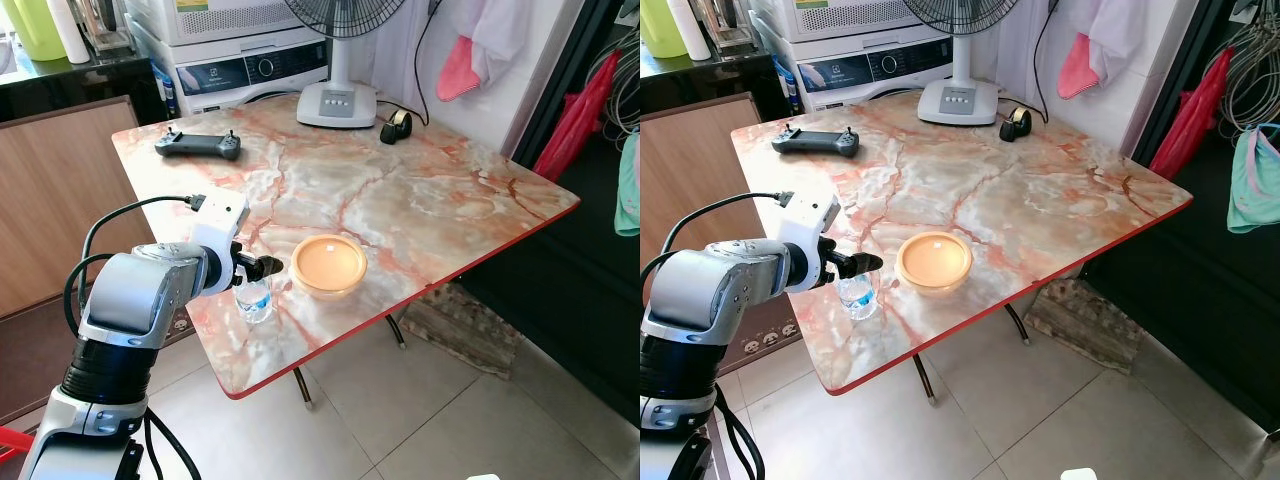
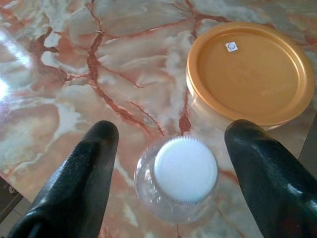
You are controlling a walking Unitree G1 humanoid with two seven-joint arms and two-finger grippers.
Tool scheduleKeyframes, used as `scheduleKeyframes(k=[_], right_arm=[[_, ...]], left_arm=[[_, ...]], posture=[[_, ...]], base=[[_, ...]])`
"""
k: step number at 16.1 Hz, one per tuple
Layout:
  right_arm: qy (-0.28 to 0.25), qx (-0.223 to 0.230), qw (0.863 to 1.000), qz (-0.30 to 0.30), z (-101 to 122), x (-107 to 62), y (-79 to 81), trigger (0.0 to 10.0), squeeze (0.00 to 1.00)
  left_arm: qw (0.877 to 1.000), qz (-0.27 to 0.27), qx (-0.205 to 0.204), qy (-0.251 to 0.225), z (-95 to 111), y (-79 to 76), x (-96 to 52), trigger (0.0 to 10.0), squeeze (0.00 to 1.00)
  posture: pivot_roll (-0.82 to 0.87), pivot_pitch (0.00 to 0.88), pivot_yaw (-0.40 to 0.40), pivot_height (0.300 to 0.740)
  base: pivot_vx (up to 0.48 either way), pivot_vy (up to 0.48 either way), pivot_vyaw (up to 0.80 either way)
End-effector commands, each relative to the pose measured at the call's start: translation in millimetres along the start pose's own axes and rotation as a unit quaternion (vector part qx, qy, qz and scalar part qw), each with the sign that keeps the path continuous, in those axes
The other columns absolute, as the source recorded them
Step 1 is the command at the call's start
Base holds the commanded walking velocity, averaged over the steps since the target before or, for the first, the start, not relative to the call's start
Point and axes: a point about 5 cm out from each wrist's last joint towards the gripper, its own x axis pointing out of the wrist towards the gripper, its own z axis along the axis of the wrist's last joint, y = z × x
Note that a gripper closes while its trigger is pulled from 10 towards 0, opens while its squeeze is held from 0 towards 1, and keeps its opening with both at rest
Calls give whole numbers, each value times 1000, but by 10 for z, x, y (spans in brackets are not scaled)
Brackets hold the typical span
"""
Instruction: Restocking fridge
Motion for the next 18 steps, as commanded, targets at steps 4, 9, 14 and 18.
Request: scheduleKeyframes(k=[4, 9, 14, 18], right_arm=[[6, 3, 1000, 0, -28, -5, -4, 10000, 0], [6, 4, 1000, -1, -28, -5, -7, 10000, 0], [7, 4, 1000, 0, -28, -5, -6, 10000, 0], [8, 4, 1000, 1, -31, -6, -5, 10000, 0]], left_arm=[[1000, -1, 2, 9, -43, -10, 14, 0, 0], [1000, 2, -1, 14, -71, 4, 16, 0, 0], [1000, 2, -2, 19, -108, -7, 36, 0, 0], [1000, 16, 5, 10, -95, 34, 30, 0, 0]], posture=[[182, 0, -23, 740], [184, 0, -24, 740], [183, 0, -24, 740], [183, 0, -26, 740]], base=[[0, 0, 0], [0, 0, 0], [0, 0, 0], [0, 0, 0]])
